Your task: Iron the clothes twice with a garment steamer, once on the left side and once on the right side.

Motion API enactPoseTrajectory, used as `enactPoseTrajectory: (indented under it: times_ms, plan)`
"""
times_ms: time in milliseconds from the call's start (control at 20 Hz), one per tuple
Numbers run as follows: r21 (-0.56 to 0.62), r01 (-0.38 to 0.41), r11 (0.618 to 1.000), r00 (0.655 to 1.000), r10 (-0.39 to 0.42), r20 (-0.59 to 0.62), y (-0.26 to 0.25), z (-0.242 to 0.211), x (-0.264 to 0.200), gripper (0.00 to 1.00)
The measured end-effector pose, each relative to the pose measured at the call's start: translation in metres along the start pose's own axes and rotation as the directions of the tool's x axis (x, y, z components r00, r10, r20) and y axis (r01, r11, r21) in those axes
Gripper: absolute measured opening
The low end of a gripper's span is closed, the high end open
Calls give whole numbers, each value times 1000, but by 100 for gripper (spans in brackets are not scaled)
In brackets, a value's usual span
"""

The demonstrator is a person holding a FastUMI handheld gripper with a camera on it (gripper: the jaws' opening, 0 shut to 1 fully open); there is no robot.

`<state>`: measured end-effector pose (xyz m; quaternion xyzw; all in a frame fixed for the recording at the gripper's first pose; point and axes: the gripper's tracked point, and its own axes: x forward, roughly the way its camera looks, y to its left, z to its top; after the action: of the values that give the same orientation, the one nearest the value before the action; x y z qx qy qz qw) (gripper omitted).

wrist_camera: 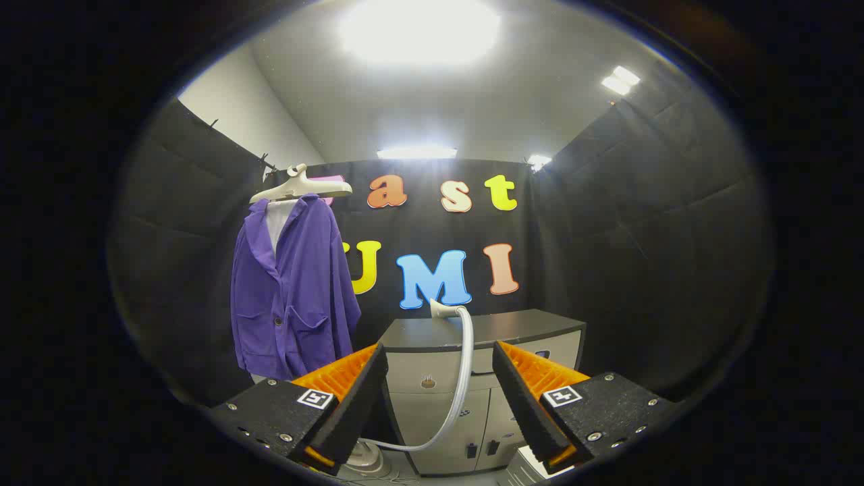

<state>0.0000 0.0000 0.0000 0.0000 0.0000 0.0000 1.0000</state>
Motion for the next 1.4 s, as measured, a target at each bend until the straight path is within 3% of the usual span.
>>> enactPoseTrajectory:
  times_ms: [850, 1400]
  plan:
    - [14, 19, 1000, 1000, -18, -11, 2, 2, 8, 96]
    - [32, 37, 999, 999, -38, 2, 32, 25, 24, 96]
